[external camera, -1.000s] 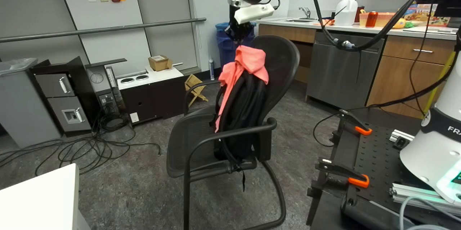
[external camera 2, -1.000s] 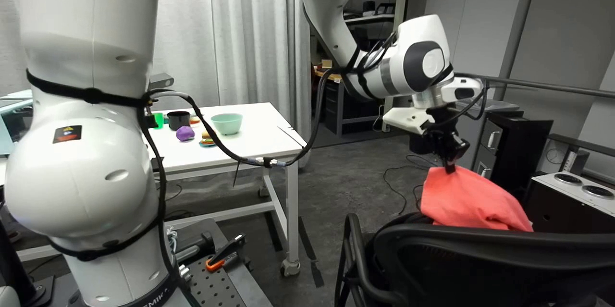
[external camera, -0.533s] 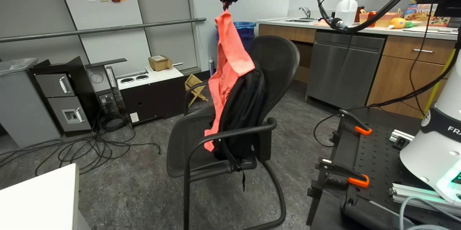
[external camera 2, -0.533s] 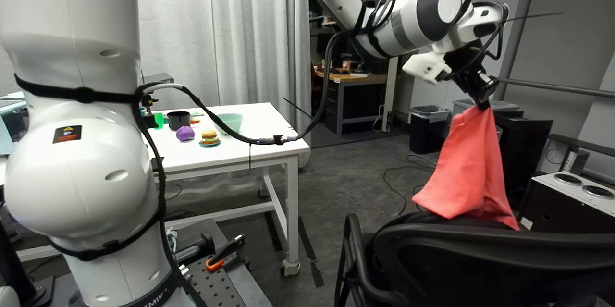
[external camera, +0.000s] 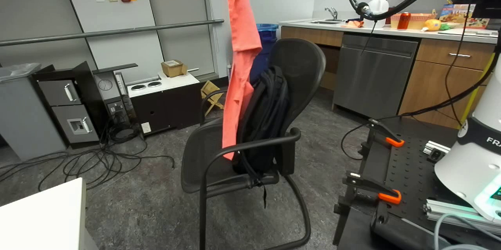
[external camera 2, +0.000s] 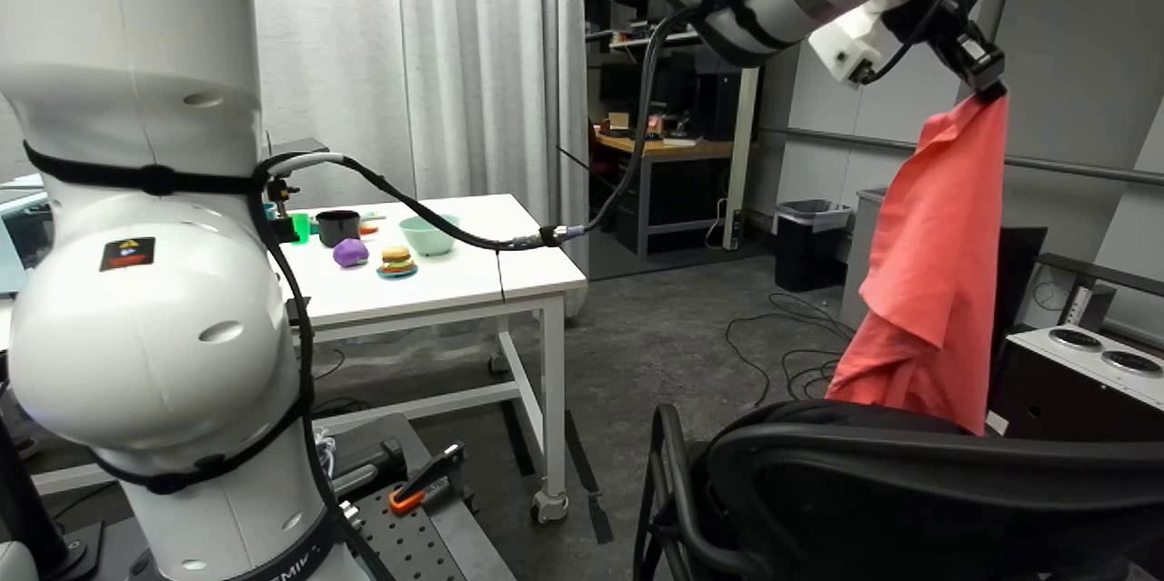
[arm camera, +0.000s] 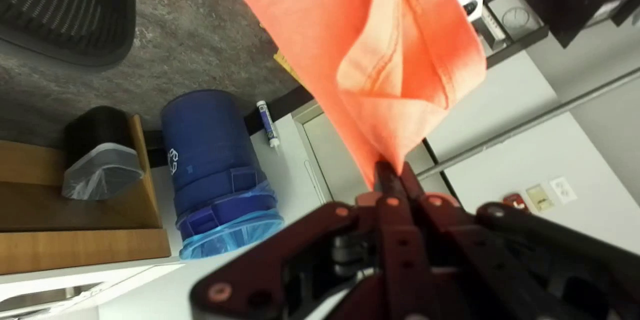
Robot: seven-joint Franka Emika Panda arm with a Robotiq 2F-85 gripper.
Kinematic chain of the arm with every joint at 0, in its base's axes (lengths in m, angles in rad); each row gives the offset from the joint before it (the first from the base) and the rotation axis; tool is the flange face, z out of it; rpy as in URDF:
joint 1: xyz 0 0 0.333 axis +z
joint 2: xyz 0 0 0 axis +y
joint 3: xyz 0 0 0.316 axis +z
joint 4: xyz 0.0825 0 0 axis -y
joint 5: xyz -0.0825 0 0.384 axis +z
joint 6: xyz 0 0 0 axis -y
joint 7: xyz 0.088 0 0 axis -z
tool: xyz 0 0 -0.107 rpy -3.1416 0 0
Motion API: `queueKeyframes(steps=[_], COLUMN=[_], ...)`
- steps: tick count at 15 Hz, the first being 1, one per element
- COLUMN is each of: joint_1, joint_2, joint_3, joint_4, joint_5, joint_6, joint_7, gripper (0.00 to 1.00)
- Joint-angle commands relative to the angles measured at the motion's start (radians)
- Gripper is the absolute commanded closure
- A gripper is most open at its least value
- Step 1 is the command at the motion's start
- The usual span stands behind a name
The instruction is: Pick up the cloth on the bag and put it on the backrest
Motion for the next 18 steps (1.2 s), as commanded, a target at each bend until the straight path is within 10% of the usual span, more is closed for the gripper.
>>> queueKeyframes(steps=[1,18], joint_1=[0.015,-0.067], joint_2=[0.009,-0.28], joint_3=[-0.058,-0.1], joint_4=[0.078,-0.057], joint_5=[-0.117,-0.126], joint_6=[0.036,-0.318], joint_7=[0.188,0.078], gripper=[1.0,1.0])
